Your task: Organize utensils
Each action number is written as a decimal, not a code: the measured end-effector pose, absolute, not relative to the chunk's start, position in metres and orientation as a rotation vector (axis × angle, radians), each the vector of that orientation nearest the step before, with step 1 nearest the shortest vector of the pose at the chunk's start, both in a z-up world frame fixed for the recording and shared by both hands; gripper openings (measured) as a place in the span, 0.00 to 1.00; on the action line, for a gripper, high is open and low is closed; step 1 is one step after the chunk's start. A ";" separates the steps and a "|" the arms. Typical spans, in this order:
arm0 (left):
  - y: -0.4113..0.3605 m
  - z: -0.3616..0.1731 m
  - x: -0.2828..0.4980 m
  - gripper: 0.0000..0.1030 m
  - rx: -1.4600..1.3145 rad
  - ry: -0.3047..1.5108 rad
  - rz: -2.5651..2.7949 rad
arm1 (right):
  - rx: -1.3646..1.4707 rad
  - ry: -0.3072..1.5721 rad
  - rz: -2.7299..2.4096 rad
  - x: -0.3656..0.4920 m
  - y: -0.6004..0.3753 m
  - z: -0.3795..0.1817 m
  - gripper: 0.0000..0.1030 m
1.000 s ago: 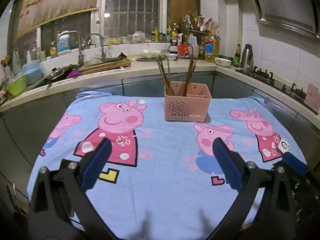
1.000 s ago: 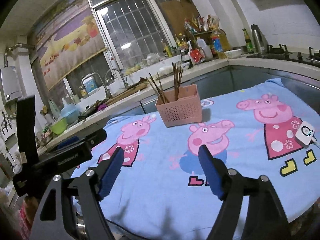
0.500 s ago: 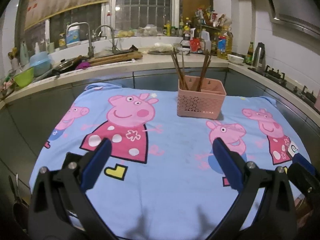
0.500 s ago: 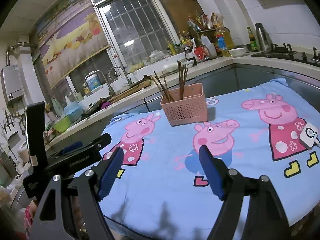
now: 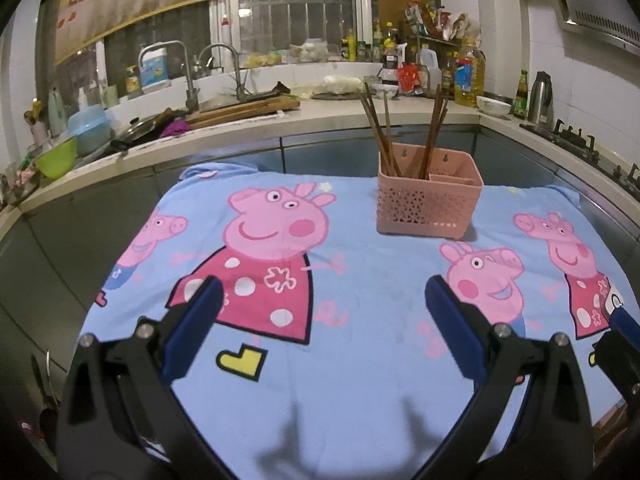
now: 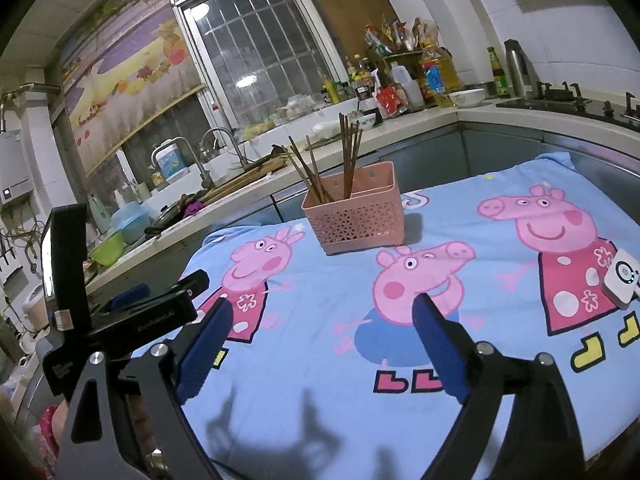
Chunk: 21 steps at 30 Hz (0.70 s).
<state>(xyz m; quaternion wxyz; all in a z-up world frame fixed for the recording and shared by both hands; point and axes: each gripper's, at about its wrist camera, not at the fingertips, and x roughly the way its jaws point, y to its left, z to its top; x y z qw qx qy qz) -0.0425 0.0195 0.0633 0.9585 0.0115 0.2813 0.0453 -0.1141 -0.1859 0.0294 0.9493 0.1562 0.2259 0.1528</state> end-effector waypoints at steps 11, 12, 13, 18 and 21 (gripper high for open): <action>0.014 0.057 -0.024 0.94 0.060 0.568 0.091 | 0.338 0.448 0.287 -0.096 -0.189 0.021 0.57; 0.012 0.056 -0.022 0.94 0.066 0.569 0.092 | 0.331 0.444 0.283 -0.096 -0.188 0.020 0.57; 0.011 0.055 -0.021 0.94 0.073 0.569 0.092 | 0.325 0.441 0.279 -0.096 -0.188 0.020 0.57; 0.010 0.056 -0.021 0.94 0.085 0.555 0.097 | 0.320 0.439 0.279 -0.094 -0.187 0.019 0.57; 0.011 0.057 -0.022 0.94 0.082 0.545 0.100 | 0.312 0.442 0.285 -0.093 -0.185 0.017 0.57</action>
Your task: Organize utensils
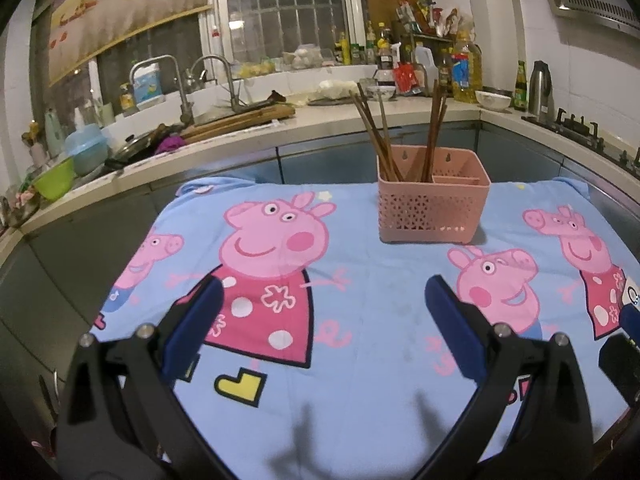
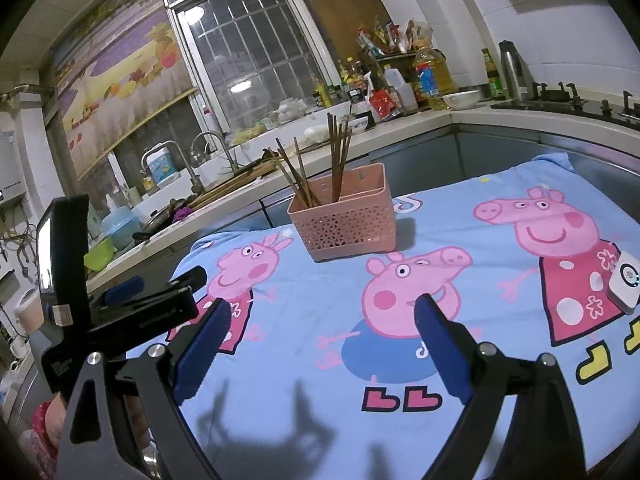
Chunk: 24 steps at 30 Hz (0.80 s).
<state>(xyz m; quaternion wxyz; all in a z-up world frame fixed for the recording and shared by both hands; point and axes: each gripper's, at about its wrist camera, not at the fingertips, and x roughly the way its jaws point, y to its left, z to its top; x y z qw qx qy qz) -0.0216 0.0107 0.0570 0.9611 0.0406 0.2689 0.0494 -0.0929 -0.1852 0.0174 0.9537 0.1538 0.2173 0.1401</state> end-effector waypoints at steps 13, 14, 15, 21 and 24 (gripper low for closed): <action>0.012 0.060 -0.024 0.94 0.092 0.540 0.105 | 0.298 0.430 0.292 -0.096 -0.184 0.020 0.57; 0.012 0.060 -0.024 0.94 0.094 0.542 0.106 | 0.298 0.430 0.293 -0.096 -0.184 0.021 0.57; 0.012 0.061 -0.025 0.94 0.095 0.540 0.107 | 0.298 0.430 0.293 -0.096 -0.184 0.021 0.57; 0.013 0.063 -0.027 0.94 0.095 0.530 0.106 | 0.295 0.428 0.294 -0.096 -0.183 0.022 0.57; 0.014 0.065 -0.028 0.94 0.095 0.524 0.107 | 0.294 0.427 0.297 -0.097 -0.182 0.023 0.57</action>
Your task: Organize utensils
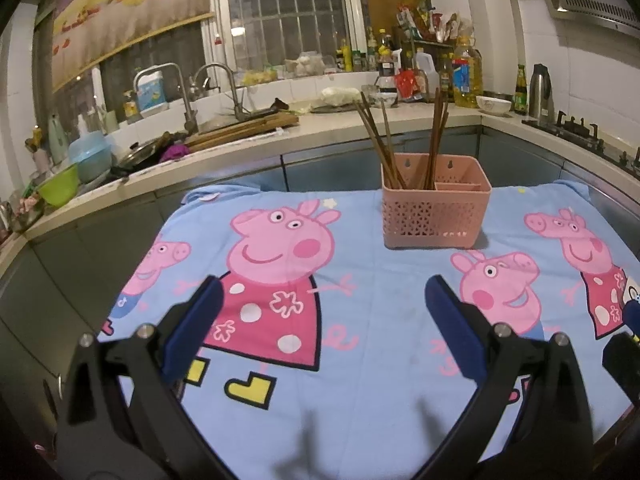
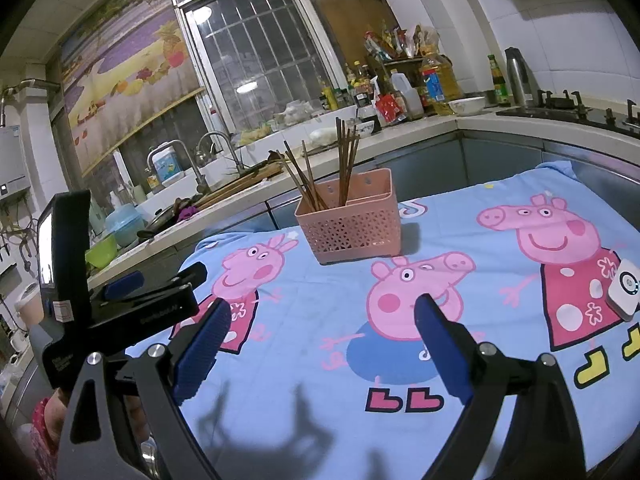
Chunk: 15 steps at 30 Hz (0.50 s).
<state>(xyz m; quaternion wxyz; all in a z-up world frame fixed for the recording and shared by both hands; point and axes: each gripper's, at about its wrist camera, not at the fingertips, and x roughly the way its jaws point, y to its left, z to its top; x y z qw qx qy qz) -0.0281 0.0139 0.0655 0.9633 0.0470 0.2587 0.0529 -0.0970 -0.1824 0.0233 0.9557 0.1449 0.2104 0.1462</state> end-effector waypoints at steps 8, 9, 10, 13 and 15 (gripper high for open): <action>0.016 0.070 -0.031 0.94 0.095 0.505 0.114 | 0.286 0.421 0.303 -0.098 -0.179 0.027 0.57; 0.016 0.070 -0.032 0.94 0.094 0.504 0.114 | 0.286 0.421 0.302 -0.098 -0.180 0.026 0.57; 0.016 0.070 -0.032 0.94 0.093 0.502 0.114 | 0.287 0.421 0.302 -0.098 -0.179 0.027 0.57; 0.017 0.072 -0.033 0.94 0.086 0.500 0.112 | 0.287 0.421 0.303 -0.098 -0.179 0.026 0.57; 0.017 0.073 -0.034 0.94 0.083 0.496 0.107 | 0.286 0.422 0.303 -0.098 -0.179 0.026 0.57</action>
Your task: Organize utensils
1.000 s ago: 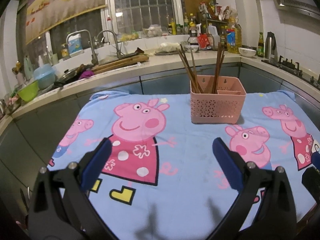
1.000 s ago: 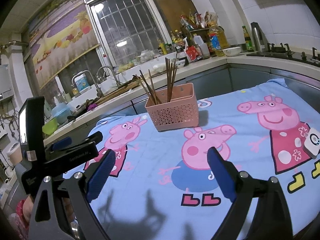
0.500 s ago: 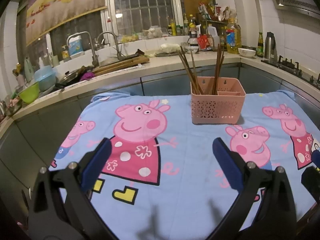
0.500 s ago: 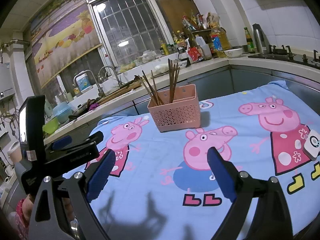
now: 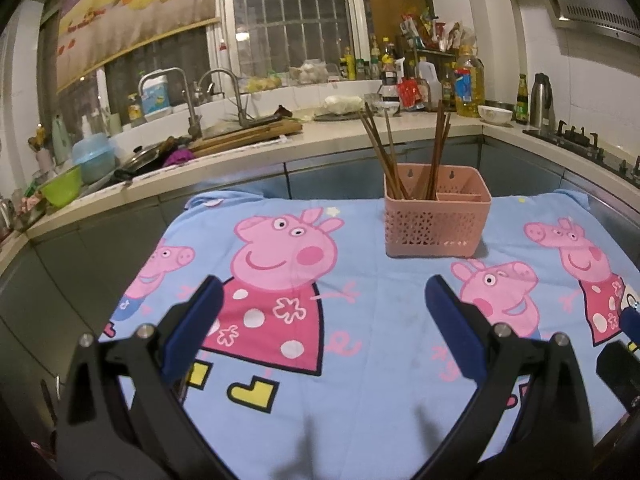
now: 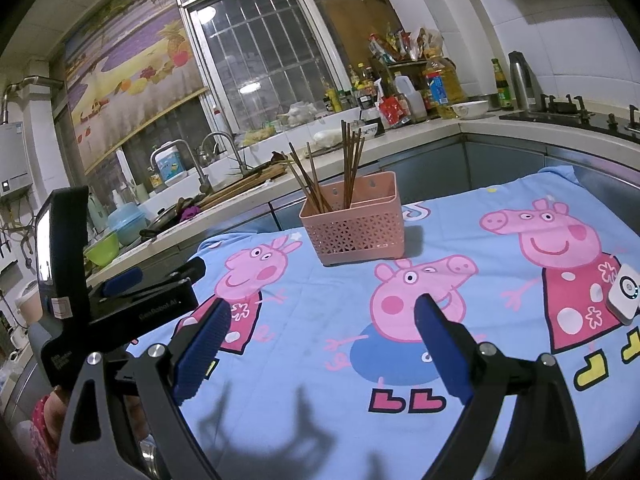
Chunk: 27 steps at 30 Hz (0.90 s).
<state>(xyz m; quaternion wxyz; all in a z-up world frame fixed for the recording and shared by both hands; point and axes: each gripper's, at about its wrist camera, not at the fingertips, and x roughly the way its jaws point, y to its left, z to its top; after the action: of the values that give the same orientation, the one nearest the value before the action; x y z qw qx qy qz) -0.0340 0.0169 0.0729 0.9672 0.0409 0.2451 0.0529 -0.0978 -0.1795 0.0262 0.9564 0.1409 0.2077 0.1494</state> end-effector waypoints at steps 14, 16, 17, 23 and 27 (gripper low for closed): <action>0.012 0.069 -0.036 0.94 0.082 0.498 0.081 | 0.285 0.431 0.314 -0.098 -0.176 0.026 0.57; 0.012 0.069 -0.036 0.94 0.082 0.496 0.083 | 0.285 0.430 0.314 -0.098 -0.176 0.026 0.57; 0.012 0.069 -0.036 0.94 0.083 0.495 0.085 | 0.285 0.430 0.313 -0.098 -0.176 0.026 0.57; 0.012 0.068 -0.036 0.94 0.086 0.496 0.083 | 0.285 0.432 0.314 -0.098 -0.175 0.025 0.57; 0.013 0.068 -0.037 0.94 0.082 0.496 0.086 | 0.284 0.432 0.314 -0.098 -0.175 0.025 0.57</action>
<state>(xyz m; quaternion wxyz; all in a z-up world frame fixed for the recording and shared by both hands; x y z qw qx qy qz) -0.0367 0.0126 0.0683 0.9676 0.0403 0.2455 0.0424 -0.0981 -0.1746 0.0250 0.9547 0.1397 0.2125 0.1545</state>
